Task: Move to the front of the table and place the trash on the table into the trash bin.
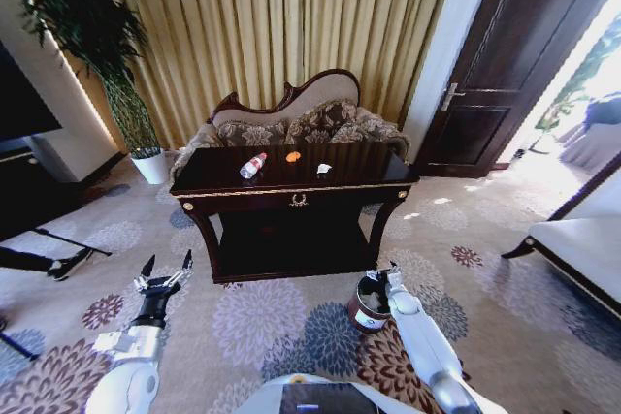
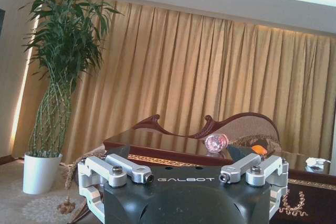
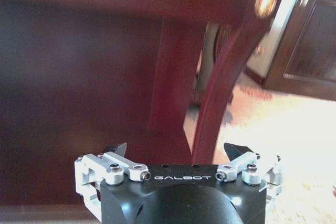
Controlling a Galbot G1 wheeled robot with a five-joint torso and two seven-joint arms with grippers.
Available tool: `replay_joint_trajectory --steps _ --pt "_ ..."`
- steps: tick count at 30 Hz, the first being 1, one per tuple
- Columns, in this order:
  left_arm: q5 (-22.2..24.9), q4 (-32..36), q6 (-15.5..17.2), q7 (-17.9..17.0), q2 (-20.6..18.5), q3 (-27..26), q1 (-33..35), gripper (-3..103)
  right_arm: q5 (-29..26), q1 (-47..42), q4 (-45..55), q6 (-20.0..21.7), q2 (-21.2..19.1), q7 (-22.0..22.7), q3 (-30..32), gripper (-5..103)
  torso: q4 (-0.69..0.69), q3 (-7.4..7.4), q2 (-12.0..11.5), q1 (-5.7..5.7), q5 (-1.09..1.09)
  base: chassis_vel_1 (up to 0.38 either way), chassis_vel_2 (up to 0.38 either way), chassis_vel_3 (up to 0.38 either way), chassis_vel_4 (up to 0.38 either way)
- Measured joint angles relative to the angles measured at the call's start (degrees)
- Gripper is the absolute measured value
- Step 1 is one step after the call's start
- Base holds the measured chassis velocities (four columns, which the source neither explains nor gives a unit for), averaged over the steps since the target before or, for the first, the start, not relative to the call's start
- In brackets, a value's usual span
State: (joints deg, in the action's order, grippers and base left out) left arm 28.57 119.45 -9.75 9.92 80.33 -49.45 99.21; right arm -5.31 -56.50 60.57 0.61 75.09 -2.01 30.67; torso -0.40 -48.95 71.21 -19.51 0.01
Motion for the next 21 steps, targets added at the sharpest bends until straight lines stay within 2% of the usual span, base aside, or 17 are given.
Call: replay_joint_trajectory --steps 2,4,5,7,8,10,11,13,16,21 --pt "0.0 0.0 0.0 0.0 0.0 0.0 0.0 100 -1.0 -0.8 3.0 0.7 -0.1 0.1 0.2 100 0.0 0.0 0.0 0.0 0.0 0.0 0.0 0.0 0.0" --pt "0.0 0.0 0.0 -0.1 0.0 0.1 0.0 100 -3.7 -2.6 10.4 3.6 -0.3 0.8 0.6 100 0.02 0.01 0.0 0.0 -0.02 0.0 0.0 0.0 0.0" --pt "0.0 0.0 0.0 -0.1 0.0 0.1 0.0 100 -3.7 -2.6 10.4 3.6 -0.3 0.8 0.6 100 0.02 0.01 0.0 0.0 -0.02 0.0 0.0 0.0 0.0" --pt "-0.1 0.0 0.1 -0.1 -0.1 0.0 0.2 100 -7.2 -4.5 17.4 6.2 -0.7 1.7 0.9 100 -0.01 0.01 0.0 0.0 0.0 0.0 0.0 0.0 0.0" --pt "-0.1 0.0 0.1 -0.1 -0.1 0.0 0.2 100 -7.2 -4.5 17.4 6.2 -0.7 1.7 0.9 100 -0.01 0.01 0.0 0.0 0.0 0.0 0.0 0.0 0.0" --pt "0.0 0.1 0.1 -0.2 -0.2 -0.2 0.2 100 -12.3 -6.9 27.6 9.5 -1.3 3.1 1.0 100 0.0 0.01 0.0 0.0 0.0 0.0 0.0 0.0 0.0" --pt "0.0 0.1 0.1 -0.2 -0.2 -0.2 0.2 100 -12.3 -6.9 27.6 9.5 -1.3 3.1 1.0 100 0.0 0.01 0.0 0.0 0.0 0.0 0.0 0.0 0.0" --pt "0.0 0.2 0.1 -1.6 -0.2 -0.1 -0.1 100 -16.2 -8.7 35.9 11.6 -1.5 4.8 0.8 100 0.01 0.01 0.0 0.0 -0.03 0.0 0.0 0.0 0.0" --pt "0.0 0.3 0.1 -2.1 -0.2 0.0 -0.2 100 -17.6 -9.6 39.4 12.7 -1.6 5.3 0.6 100 0.0 0.01 0.0 0.0 -0.01 0.0 0.0 0.0 0.0" --pt "0.1 1.0 0.9 -2.6 -0.4 -0.2 -0.1 100 -21.2 -11.8 52.0 15.5 -1.5 8.1 -0.1 100 0.0 0.01 0.0 0.0 -0.01 0.0 0.0 0.0 0.0"
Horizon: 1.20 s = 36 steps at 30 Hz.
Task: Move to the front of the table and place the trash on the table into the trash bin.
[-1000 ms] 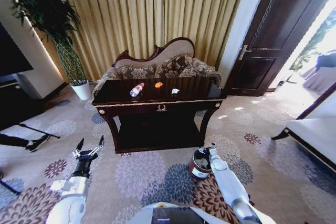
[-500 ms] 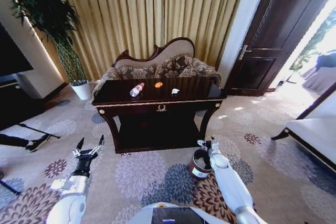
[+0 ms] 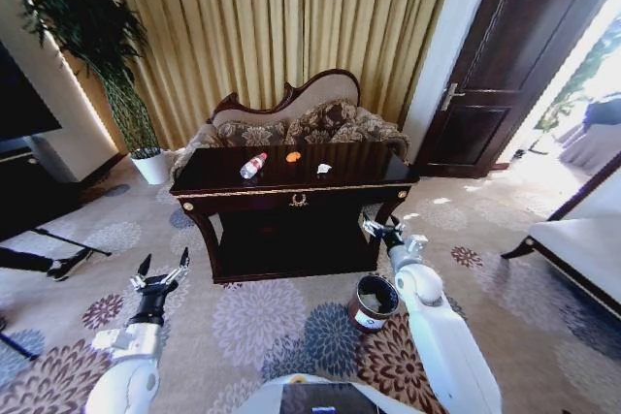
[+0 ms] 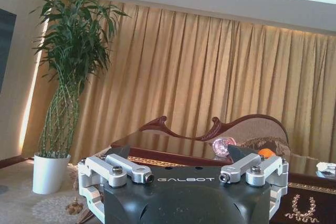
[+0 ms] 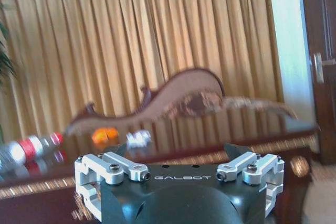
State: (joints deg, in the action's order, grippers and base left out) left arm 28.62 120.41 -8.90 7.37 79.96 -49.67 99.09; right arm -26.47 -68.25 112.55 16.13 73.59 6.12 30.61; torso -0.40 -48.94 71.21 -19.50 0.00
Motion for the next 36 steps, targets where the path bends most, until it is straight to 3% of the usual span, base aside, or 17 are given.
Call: replay_joint_trajectory --steps 6,21,36 --pt "-0.1 0.0 0.1 0.0 0.1 0.0 0.2 100 -0.9 -0.6 5.0 1.1 -0.4 1.2 -0.1 100 0.0 0.0 0.0 0.0 0.0 0.0 0.0 0.0 0.0" --pt "-0.6 0.4 0.2 0.1 0.0 0.3 0.2 100 -0.2 -0.7 4.4 1.0 0.4 -1.0 -1.1 100 0.0 0.0 0.0 0.0 0.01 -0.002 0.005 0.002 -0.007" --pt "-1.1 0.1 0.4 0.2 0.3 0.8 -0.2 100 -0.2 0.1 2.4 0.8 -0.2 -2.0 -1.1 100 -0.01 -0.03 0.0 -0.07 0.0 -0.045 0.155 0.042 -0.149"
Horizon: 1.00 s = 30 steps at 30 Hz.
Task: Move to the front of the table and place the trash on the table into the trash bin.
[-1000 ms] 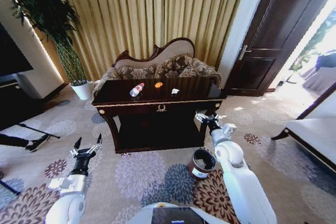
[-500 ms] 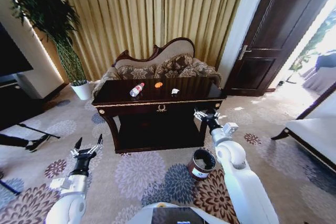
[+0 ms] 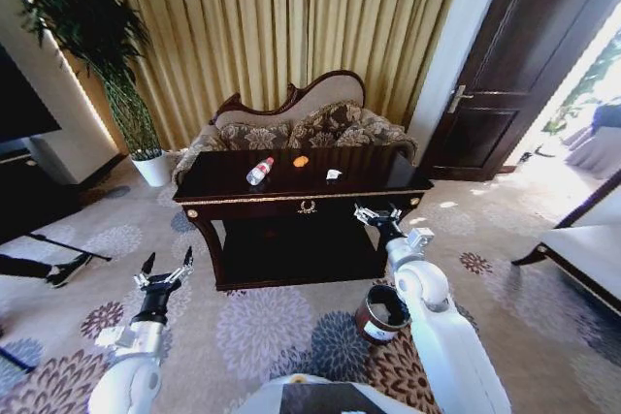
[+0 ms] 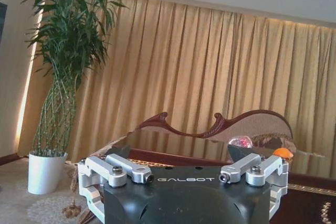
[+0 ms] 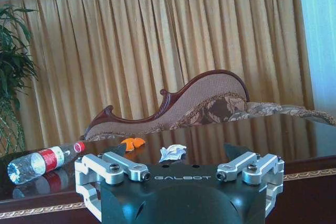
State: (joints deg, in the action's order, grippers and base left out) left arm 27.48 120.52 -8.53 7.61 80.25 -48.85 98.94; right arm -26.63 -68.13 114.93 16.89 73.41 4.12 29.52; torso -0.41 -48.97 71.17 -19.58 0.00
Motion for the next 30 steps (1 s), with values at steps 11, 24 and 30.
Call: replay_joint_trajectory --steps 11,24,30 --pt "-0.1 -0.1 -0.1 0.1 0.2 0.2 0.0 100 1.7 -0.5 -0.1 -0.9 0.3 -2.2 -0.3 100 0.0 0.04 0.1 0.11 0.01 -0.003 0.007 0.003 -0.005" --pt "-0.1 -0.2 -0.3 0.3 0.4 0.3 0.0 100 2.5 -0.9 -0.1 -1.1 0.3 -2.4 -0.4 100 0.0 0.03 0.0 0.07 0.01 0.0 0.0 0.0 0.0" --pt "-0.2 -0.1 -0.3 0.3 0.4 0.3 0.0 100 3.2 -1.0 -0.1 -1.2 0.3 -3.0 -0.3 100 0.01 0.02 0.0 0.07 0.0 -0.016 0.018 0.016 -0.014"
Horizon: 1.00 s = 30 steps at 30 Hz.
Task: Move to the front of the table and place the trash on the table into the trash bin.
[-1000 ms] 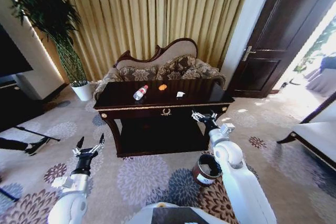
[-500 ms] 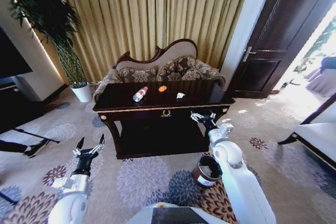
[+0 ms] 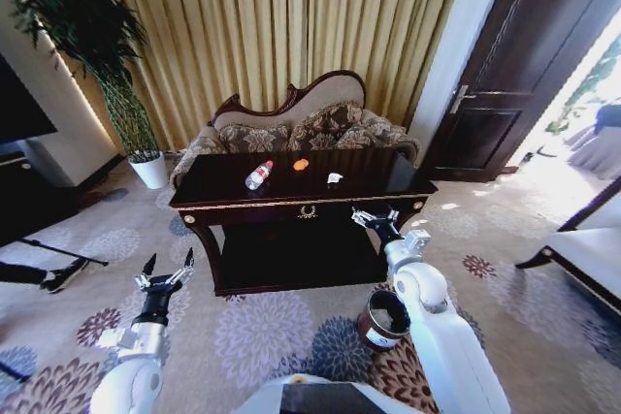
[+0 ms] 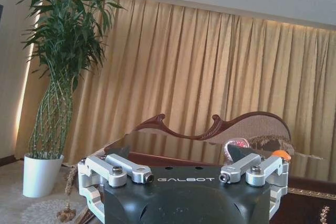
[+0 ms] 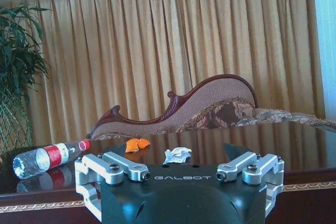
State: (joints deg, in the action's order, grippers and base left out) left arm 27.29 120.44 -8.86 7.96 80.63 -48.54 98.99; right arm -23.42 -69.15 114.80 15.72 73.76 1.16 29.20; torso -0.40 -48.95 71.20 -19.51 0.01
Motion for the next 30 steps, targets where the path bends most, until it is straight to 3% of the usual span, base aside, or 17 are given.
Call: replay_joint_trajectory --steps 30 --pt "-0.1 -0.5 -0.8 0.8 0.3 -0.1 0.4 100 0.8 -0.5 0.0 -0.3 0.2 -0.7 0.0 100 0.0 0.0 0.0 0.0 0.0 -0.052 0.044 0.047 -0.048"
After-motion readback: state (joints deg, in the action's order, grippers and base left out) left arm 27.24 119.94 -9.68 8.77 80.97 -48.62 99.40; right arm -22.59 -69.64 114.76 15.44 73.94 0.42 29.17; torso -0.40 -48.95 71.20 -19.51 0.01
